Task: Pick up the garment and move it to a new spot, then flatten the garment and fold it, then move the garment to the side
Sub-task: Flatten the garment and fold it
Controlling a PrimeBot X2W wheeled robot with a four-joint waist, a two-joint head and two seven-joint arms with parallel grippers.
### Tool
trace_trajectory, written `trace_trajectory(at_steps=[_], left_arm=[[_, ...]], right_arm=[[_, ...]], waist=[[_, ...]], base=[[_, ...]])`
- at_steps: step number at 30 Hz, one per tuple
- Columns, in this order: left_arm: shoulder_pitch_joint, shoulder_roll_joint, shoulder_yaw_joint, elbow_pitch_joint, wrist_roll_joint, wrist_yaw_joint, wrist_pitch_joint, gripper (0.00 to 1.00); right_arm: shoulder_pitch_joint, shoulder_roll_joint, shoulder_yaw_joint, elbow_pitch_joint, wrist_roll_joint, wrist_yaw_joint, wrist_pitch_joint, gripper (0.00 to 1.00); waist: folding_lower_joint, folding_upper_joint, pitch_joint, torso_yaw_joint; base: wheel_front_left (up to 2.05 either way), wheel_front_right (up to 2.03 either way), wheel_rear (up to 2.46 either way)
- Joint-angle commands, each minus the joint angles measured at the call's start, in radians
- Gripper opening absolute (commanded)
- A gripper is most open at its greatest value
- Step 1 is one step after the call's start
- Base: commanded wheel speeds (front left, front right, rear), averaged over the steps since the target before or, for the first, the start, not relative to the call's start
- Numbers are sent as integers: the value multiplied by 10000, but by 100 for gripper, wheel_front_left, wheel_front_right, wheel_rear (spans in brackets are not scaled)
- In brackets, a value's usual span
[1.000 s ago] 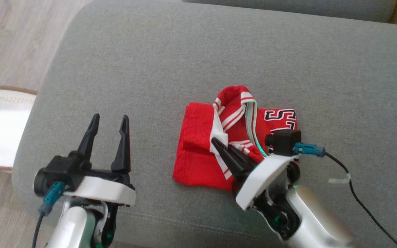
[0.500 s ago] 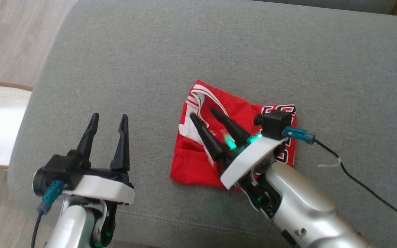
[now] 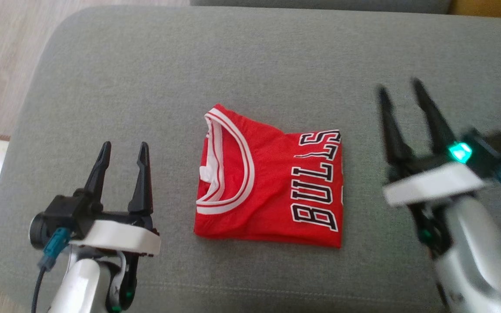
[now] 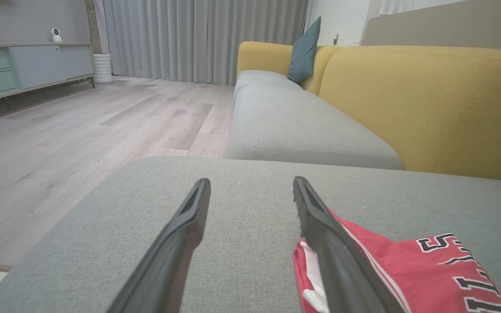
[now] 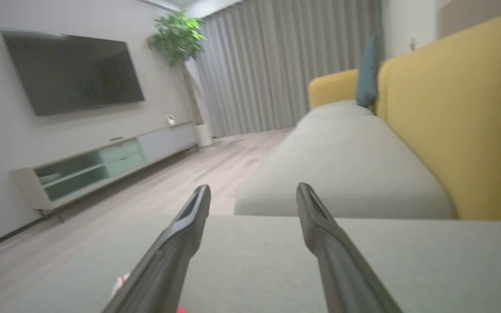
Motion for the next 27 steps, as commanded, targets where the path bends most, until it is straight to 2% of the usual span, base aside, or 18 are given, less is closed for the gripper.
trace_trajectory(at_steps=[1, 5, 8, 15, 27], left_arm=[[-167, 207, 436, -336, 97, 62, -61, 100], [-33, 307, 584, -373, 159, 88, -61, 100], [96, 367, 728, -434, 235, 90, -61, 100], [721, 523, 920, -409, 338, -100, -61, 100], [1465, 681, 734, -249, 324, -200, 66, 100]], right_arm=[[320, 61, -186, -655, -263, 39, 222, 100], [1795, 21, -1635, -1924, -1001, 39, 1049, 100], [2650, 102, -2140, -2736, -1338, 39, 1570, 100], [3871, 335, -2372, -3746, -1525, 39, 2272, 100], [4899, 604, -2484, -4149, -1498, 39, 2614, 100]], waist=[[0, 0, -97, -112], [0, 0, -269, -267], [0, 0, -449, -367], [0, 0, -1027, -525], [0, 0, -1762, -664]], base=[[0, 0, 0], [0, 0, 0], [0, 0, 0], [0, 0, 0], [0, 0, 0]])
